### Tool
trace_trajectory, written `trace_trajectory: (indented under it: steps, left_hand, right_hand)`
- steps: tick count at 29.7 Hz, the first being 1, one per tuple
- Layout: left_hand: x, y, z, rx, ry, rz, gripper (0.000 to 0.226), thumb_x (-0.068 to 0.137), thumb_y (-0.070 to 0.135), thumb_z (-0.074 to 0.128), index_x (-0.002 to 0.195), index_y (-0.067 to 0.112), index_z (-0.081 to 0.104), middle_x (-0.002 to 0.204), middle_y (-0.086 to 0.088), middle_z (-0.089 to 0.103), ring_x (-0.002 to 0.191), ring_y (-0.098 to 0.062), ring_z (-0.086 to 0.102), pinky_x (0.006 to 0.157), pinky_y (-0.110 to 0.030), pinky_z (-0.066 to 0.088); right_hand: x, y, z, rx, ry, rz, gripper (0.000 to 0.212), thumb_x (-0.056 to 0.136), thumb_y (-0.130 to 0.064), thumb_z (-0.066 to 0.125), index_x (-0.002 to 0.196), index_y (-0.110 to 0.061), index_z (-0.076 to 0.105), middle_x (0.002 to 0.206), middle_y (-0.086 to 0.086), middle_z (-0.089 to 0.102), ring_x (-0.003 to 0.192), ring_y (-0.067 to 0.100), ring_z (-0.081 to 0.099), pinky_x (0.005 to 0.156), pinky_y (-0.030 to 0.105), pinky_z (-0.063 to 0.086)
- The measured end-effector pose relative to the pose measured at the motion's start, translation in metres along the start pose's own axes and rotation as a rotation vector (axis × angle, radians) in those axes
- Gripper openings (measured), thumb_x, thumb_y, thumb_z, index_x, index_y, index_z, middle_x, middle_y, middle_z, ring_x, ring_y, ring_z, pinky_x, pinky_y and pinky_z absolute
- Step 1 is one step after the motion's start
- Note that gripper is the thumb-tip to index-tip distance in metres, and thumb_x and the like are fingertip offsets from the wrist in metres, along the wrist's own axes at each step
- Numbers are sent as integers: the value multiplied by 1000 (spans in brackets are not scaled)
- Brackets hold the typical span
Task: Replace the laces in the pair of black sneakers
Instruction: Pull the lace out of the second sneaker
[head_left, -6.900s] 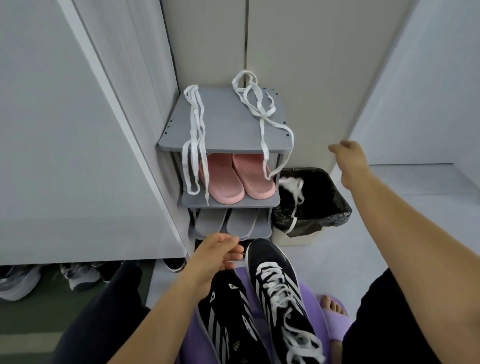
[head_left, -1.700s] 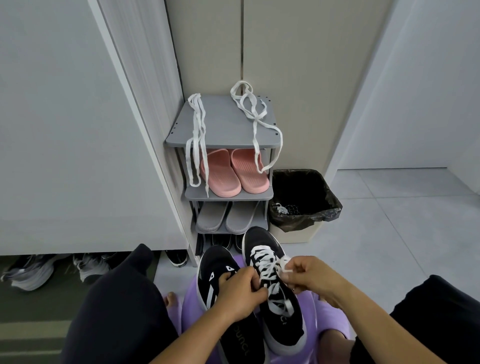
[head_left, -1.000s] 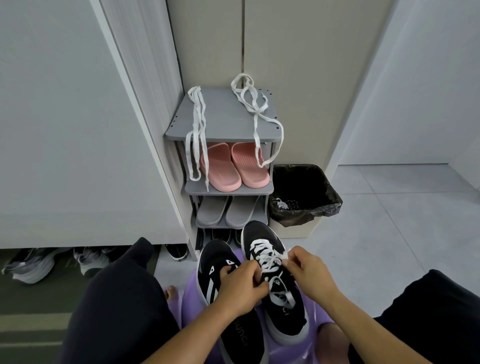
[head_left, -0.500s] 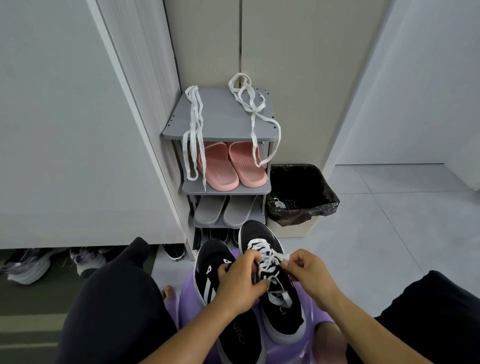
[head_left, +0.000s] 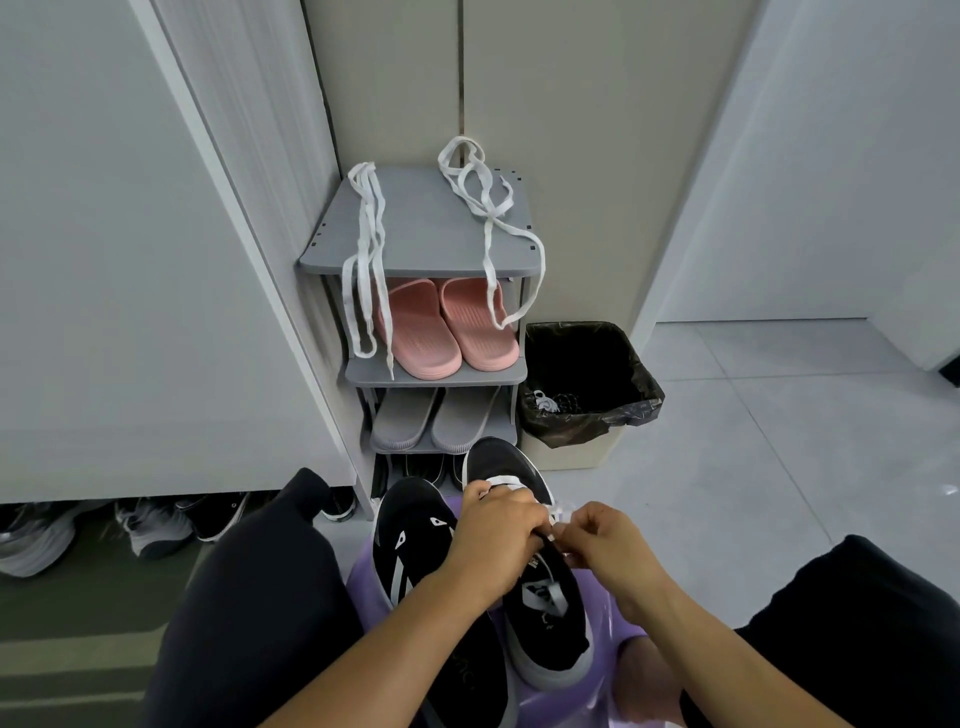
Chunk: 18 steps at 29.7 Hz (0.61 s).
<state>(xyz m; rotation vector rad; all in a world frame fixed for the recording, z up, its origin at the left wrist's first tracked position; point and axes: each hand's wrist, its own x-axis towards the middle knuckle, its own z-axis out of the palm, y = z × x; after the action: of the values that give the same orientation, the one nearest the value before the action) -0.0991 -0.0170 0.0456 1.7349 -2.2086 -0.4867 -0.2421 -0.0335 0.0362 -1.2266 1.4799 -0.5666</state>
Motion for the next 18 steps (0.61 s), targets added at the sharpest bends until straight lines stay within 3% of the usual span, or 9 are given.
trace_trajectory:
  steps: [2, 5, 8, 11, 12, 13, 16, 18]
  left_hand:
    - [0, -3, 1, -21, 26, 17, 17, 87, 22, 57, 100, 23, 67, 107, 10, 62, 112, -6, 48, 99, -21, 11]
    - [-3, -11, 1, -69, 5, 2, 16, 85, 21, 58, 97, 18, 69, 104, 7, 64, 109, -6, 51, 102, -17, 8]
    - [-10, -12, 1, -206, 34, 9, 24, 81, 27, 57, 95, 15, 71, 99, 4, 66, 101, -10, 56, 102, -20, 26]
    - [-19, -13, -7, -448, 203, -162, 15, 83, 24, 63, 93, 15, 67, 92, 9, 59, 89, -6, 54, 85, -15, 37]
    - [-22, -18, -10, -459, 242, -247, 5, 84, 22, 64, 88, 20, 63, 87, 12, 55, 85, -6, 53, 83, -19, 40]
    - [-24, -22, -12, -415, 237, -327, 9, 85, 24, 64, 80, 27, 57, 83, 14, 52, 83, -7, 52, 84, -26, 41]
    - [-31, -26, -17, -337, -26, -449, 17, 86, 38, 61, 74, 32, 51, 78, 15, 50, 83, -7, 51, 93, -34, 39]
    - [-34, -20, -14, -356, -76, -440, 12, 86, 39, 61, 80, 31, 53, 83, 14, 54, 84, -5, 52, 96, -33, 37]
  right_hand:
    - [1, 1, 3, -4, 52, 0, 24, 89, -5, 56, 70, -9, 43, 62, 10, 58, 56, 19, 55, 64, 38, 51]
    - [8, -8, -7, 238, 151, -4, 21, 94, 1, 43, 76, -8, 37, 68, 15, 60, 47, 15, 61, 47, 24, 52]
    - [12, -13, -18, 316, 76, 13, 17, 97, -8, 44, 81, -5, 45, 73, 14, 63, 50, 11, 63, 46, 18, 49]
    - [5, -11, -8, 250, -158, 88, 31, 100, -29, 39, 94, -6, 58, 83, 7, 63, 65, 15, 59, 55, 18, 49]
    - [4, -9, -5, 185, -164, 69, 34, 99, -33, 39, 97, -6, 59, 87, 5, 63, 71, 15, 58, 61, 20, 49]
    - [5, -5, -2, 104, -133, 26, 37, 98, -36, 40, 99, -5, 61, 90, 6, 64, 76, 15, 58, 68, 24, 50]
    - [3, 7, 9, -61, -43, -120, 44, 90, -44, 53, 97, -2, 62, 98, 19, 63, 90, 15, 59, 86, 40, 48]
    - [0, 16, 22, -113, -16, -127, 41, 82, -47, 63, 106, -14, 58, 111, 7, 54, 106, 17, 54, 97, 40, 44]
